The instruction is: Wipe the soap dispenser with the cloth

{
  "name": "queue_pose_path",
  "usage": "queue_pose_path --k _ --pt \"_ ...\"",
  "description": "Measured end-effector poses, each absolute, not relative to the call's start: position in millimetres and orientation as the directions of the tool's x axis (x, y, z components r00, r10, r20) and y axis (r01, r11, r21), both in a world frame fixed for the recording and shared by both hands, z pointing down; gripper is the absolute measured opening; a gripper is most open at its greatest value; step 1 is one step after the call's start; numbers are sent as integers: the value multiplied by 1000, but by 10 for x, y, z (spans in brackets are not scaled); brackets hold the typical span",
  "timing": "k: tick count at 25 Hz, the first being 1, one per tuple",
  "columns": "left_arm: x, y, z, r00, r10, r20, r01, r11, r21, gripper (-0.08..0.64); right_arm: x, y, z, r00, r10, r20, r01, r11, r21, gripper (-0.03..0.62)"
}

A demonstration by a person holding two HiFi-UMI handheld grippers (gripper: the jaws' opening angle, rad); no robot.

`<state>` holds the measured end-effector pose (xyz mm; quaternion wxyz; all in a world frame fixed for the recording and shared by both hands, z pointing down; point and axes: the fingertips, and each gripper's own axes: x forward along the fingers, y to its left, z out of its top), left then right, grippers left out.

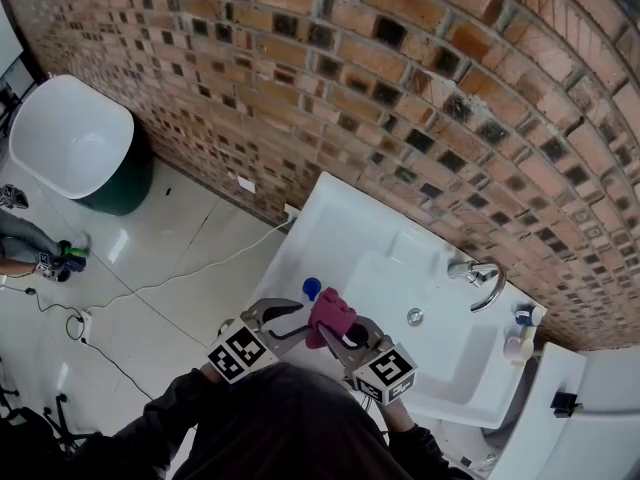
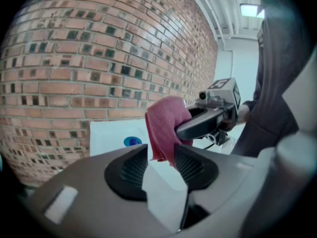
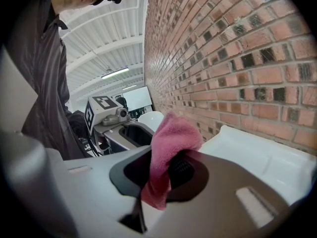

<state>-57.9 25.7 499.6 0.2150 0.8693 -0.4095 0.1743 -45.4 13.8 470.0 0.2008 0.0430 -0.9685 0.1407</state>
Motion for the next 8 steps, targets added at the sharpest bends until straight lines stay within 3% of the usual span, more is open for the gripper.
queue_pose_path --k 8 --pt "-573 216 4991 608 -636 476 -784 -575 232 170 -472 131 4688 -918 -25 396 -138 955 -261 61"
